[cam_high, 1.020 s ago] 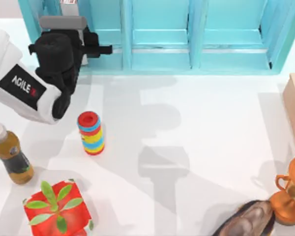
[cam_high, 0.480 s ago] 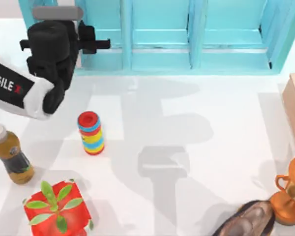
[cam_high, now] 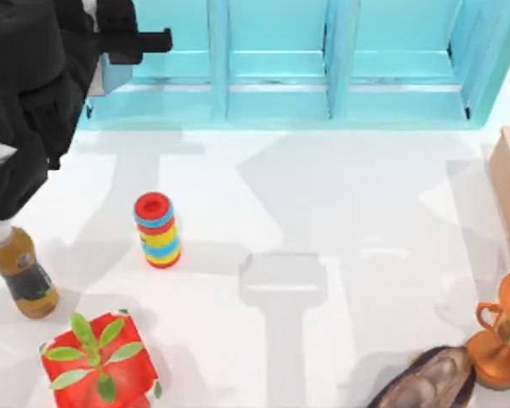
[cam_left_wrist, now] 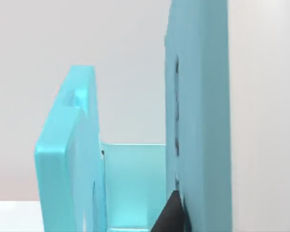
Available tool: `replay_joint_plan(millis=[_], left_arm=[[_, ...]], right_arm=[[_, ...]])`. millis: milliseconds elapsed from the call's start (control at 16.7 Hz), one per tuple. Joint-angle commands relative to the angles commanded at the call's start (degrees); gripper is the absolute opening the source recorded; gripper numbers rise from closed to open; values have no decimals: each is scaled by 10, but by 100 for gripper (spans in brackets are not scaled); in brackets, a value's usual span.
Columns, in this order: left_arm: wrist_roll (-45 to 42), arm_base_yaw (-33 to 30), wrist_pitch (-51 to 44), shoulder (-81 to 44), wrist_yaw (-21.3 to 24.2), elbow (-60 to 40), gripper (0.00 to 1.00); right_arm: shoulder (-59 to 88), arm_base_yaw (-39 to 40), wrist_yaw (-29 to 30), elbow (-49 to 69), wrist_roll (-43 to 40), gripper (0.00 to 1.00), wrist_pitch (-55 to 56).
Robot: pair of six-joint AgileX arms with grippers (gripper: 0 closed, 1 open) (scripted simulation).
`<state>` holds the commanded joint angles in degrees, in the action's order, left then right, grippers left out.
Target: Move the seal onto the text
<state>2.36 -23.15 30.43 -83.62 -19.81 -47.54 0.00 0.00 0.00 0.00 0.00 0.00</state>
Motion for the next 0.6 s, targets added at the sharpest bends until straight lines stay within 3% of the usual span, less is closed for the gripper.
replay_joint_plan(millis=[300, 600], left_arm=[[-11, -30, -80, 135, -27, 52, 0], [-12, -33, -88, 146, -30, 57, 0]], right_arm=[[0, 0, 0, 0, 0, 100, 0], [0, 0, 0, 0, 0, 100, 0]])
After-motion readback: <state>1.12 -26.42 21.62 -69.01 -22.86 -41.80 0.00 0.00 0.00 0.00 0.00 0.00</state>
